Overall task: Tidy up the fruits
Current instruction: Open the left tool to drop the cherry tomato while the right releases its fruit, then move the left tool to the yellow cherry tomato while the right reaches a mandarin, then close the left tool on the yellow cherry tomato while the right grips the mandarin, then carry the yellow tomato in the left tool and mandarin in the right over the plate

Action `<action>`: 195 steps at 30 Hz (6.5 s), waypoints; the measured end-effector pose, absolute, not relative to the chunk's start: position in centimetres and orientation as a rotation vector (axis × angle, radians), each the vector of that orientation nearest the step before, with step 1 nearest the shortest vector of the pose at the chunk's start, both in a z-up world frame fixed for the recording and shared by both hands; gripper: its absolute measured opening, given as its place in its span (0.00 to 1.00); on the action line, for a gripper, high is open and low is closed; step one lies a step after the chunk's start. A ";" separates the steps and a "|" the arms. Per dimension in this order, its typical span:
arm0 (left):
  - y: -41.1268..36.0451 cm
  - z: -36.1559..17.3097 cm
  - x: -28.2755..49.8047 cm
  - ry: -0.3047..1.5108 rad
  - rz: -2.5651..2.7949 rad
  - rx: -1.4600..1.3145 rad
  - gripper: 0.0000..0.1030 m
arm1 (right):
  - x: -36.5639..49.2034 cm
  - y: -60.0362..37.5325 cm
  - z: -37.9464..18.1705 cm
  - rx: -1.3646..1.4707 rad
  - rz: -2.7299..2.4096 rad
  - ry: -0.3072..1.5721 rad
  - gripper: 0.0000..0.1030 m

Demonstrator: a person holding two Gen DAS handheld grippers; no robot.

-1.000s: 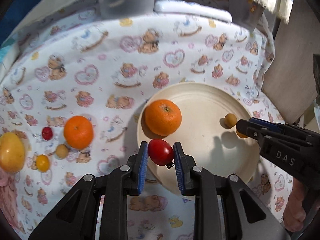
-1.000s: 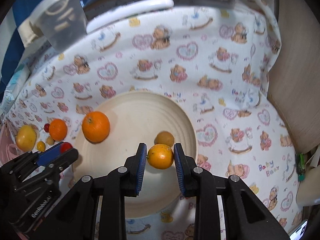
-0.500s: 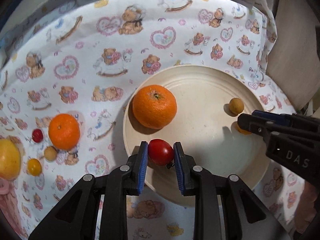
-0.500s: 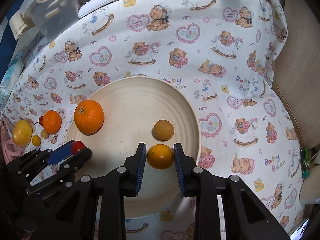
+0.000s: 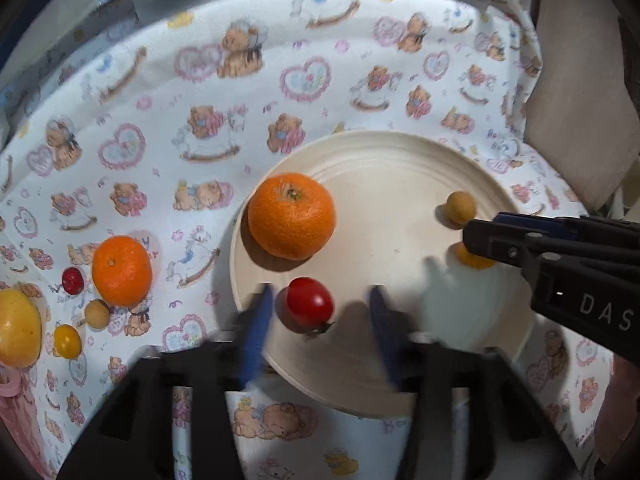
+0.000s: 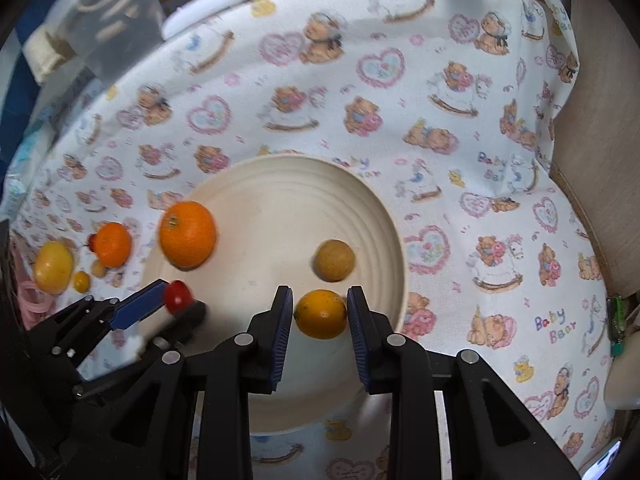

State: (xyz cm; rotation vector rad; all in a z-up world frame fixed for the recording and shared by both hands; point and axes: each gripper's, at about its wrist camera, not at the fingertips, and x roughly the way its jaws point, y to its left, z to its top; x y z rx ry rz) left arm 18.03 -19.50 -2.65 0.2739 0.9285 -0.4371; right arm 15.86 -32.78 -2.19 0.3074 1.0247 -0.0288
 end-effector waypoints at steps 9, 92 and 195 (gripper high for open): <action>-17.2 1.1 16.6 0.824 -0.395 0.260 0.63 | 14.1 -32.5 1.2 0.320 -0.007 0.851 0.54; 4.0 -5.9 23.1 0.879 -0.073 -0.085 0.26 | 23.7 -10.9 -3.3 0.158 0.234 0.886 0.57; -0.8 3.9 13.2 0.487 -0.235 0.076 0.26 | 13.3 -22.9 5.4 0.046 0.062 0.674 0.49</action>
